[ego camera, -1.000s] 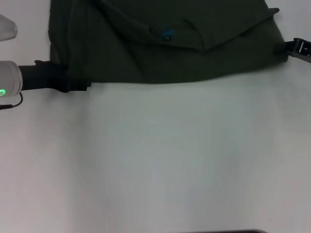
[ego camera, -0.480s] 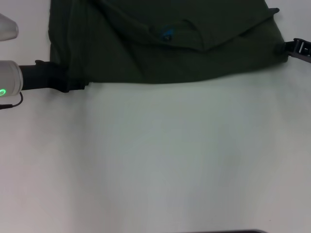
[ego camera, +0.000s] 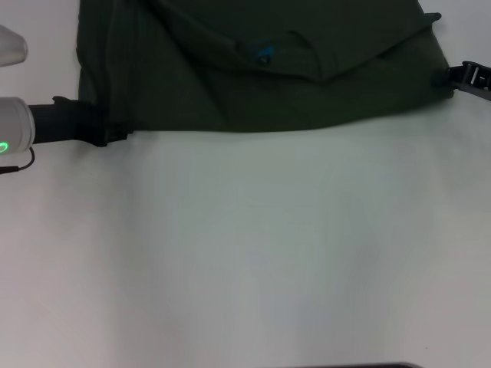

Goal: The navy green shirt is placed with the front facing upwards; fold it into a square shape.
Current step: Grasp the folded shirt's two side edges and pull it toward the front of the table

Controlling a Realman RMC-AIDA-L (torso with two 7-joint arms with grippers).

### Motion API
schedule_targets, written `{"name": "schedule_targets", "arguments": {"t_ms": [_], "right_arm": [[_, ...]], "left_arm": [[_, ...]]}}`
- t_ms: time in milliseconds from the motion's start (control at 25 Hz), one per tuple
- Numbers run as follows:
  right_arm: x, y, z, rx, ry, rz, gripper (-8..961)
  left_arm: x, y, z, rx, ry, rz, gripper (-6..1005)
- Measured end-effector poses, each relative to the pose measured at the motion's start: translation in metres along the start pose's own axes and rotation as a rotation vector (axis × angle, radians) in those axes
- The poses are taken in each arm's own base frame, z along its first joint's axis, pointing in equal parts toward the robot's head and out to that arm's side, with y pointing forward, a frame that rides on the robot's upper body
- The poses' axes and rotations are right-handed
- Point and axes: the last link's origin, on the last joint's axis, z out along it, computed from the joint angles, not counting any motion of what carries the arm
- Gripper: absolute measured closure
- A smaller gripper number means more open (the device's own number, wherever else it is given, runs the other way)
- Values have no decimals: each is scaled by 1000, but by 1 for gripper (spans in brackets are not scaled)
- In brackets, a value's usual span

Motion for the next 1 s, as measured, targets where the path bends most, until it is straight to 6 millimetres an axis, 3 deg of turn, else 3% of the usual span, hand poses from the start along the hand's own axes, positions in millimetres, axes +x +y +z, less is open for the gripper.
{"name": "schedule_targets", "arguments": {"t_ms": [160,560,1000], "right_arm": [[0,0,0,0,0,0,910],[0,0,0,1,0,-6,910],[2,-1,-2,-5,1,2,910]], "left_arm": [[1,-4,-1,24,8,-23,501],[0,-3,0,18,0,-16,948],[4,-2,-10,-19,15,-6,988]]}}
